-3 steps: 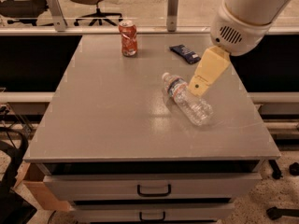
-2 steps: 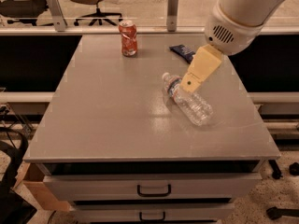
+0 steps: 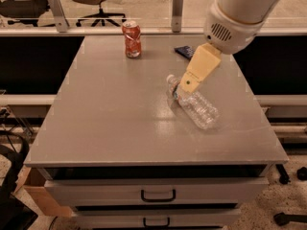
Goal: Place water bottle upright
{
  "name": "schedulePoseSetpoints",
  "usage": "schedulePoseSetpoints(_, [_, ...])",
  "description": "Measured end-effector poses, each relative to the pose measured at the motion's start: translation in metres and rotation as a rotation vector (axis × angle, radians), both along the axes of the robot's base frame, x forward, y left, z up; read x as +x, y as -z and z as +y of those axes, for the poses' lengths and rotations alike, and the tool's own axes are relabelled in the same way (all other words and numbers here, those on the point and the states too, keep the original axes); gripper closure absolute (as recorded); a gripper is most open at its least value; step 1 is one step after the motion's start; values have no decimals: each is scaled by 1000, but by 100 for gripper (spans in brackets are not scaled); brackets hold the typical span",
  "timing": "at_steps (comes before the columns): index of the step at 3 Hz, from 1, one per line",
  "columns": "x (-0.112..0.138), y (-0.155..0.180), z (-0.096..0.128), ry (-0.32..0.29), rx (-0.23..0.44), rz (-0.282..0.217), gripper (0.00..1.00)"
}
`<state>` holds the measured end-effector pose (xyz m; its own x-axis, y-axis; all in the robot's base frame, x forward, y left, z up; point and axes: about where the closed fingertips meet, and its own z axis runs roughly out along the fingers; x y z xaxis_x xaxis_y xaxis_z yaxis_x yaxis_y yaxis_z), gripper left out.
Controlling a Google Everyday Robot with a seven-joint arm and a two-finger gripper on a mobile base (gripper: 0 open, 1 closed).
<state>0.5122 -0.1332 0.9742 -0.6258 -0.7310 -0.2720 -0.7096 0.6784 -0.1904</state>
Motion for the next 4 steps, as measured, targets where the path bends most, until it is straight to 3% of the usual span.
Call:
schedulePoseSetpoints(2, [32,14,8,200,-116,89,0])
schedulePoseSetpoints(4, [57,38,10,315,-139,123,0])
